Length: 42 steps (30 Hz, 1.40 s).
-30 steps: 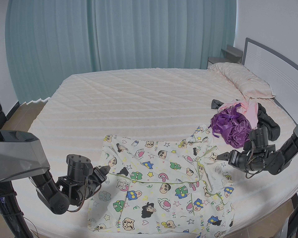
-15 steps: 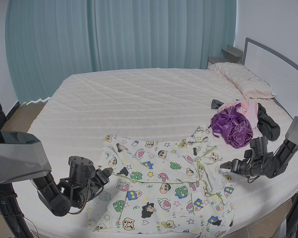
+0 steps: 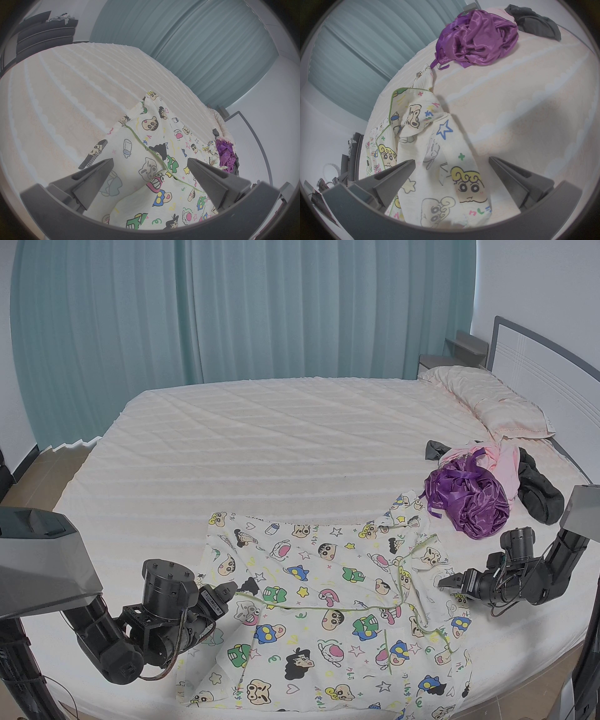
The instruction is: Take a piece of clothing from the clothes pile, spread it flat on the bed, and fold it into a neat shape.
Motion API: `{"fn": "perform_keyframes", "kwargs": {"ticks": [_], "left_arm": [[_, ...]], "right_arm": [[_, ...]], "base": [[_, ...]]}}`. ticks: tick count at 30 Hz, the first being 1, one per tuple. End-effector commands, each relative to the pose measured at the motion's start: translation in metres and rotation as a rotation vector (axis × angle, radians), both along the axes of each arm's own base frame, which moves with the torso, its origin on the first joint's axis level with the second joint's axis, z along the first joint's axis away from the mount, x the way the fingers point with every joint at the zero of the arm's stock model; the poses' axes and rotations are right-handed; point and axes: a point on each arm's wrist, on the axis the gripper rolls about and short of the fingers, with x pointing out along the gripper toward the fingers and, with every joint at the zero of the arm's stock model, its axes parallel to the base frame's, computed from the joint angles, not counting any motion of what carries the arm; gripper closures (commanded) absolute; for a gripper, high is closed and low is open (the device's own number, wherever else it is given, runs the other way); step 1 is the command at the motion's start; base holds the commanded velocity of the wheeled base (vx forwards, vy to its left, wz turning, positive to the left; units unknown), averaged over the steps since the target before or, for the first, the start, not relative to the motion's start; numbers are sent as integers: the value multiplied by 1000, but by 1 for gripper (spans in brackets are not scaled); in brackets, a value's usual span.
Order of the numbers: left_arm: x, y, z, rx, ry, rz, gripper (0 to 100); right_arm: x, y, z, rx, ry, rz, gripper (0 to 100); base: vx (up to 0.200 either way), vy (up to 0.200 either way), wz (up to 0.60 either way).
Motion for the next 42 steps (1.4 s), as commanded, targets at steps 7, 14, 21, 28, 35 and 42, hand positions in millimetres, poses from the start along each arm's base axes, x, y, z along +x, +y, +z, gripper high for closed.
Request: {"fn": "perform_keyframes", "kwargs": {"ticks": [7, 14, 21, 28, 35, 42], "left_arm": [[0, 0, 0, -2, 1, 2, 0], [0, 0, 0, -1, 1, 1, 0], [0, 0, 0, -1, 1, 1, 0], [0, 0, 1, -2, -2, 1, 0], [0, 0, 1, -1, -2, 0, 0], [0, 0, 1, -2, -3, 0, 0]], "right_arm": [[4, -11, -10, 35, 6, -14, 100], [3, -16, -8, 42, -4, -38, 100], [-2, -25, 11, 61, -73, -89, 100], [-12, -46, 18, 47, -96, -154, 100], [-17, -63, 18, 43, -95, -212, 100], [-18, -75, 17, 38, -95, -252, 100]], "base": [[0, 0, 0], [0, 0, 0], [0, 0, 0], [0, 0, 0], [0, 0, 0], [0, 0, 0]]}}
